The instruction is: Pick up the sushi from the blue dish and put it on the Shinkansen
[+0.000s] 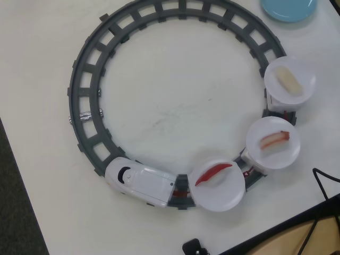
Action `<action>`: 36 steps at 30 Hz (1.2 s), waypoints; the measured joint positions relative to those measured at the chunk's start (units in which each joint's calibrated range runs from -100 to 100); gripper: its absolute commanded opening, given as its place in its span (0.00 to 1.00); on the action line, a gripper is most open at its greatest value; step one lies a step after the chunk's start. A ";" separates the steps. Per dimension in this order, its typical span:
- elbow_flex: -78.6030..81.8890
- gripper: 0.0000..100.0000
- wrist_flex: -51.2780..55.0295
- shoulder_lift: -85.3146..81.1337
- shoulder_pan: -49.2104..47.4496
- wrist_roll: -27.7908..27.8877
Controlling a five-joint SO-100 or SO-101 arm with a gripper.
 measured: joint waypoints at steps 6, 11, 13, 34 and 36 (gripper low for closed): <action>-6.03 0.20 0.00 4.80 25.60 -20.71; -5.31 0.20 3.76 11.03 45.45 -33.36; -2.61 0.20 5.25 14.06 49.94 -35.82; 62.31 0.20 9.19 -11.96 67.03 -38.22; 62.76 0.20 13.39 -16.17 67.98 -38.22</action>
